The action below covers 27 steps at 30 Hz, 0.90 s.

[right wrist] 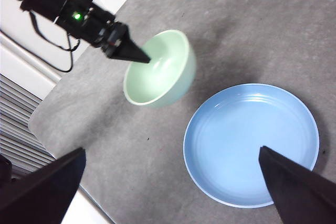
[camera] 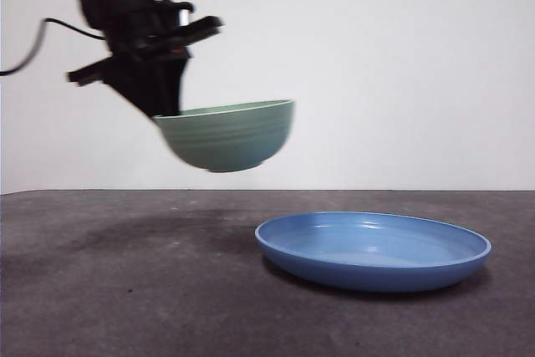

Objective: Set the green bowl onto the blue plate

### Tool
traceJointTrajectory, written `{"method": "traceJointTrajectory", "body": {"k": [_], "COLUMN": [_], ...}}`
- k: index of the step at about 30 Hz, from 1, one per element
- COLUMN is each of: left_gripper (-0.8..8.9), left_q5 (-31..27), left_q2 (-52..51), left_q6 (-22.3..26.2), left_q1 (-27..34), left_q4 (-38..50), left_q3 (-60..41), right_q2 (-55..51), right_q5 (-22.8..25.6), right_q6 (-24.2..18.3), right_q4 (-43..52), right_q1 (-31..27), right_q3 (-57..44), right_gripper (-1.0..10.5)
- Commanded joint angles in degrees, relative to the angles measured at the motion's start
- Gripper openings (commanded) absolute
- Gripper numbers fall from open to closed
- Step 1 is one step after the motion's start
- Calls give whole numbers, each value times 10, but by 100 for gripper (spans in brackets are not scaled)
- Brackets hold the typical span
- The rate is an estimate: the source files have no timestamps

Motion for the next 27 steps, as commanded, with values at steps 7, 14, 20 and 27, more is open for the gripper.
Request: {"method": "traceJointTrajectory", "body": {"k": [7,14,20,27], "left_gripper": [10,10,9,23], "left_q5": [0,0,0,-7], "left_q2": [113,187,220,222], "left_q6": [-40,-57,-70,-70], "left_q1": [-80,-130,-150,-158], "left_q4": [2,4,12,12], "left_q3": [107,157,158,158], "right_q2": [2,2,2,2], "right_q5": [-1,-1,0,1], "right_q6": [-5,-5,-5,-5], "right_q4": [4,4,4,4], "right_q1": [2,2,2,2], "right_q3": [10,10,10,10], "right_gripper": [589,589,589,589]}}
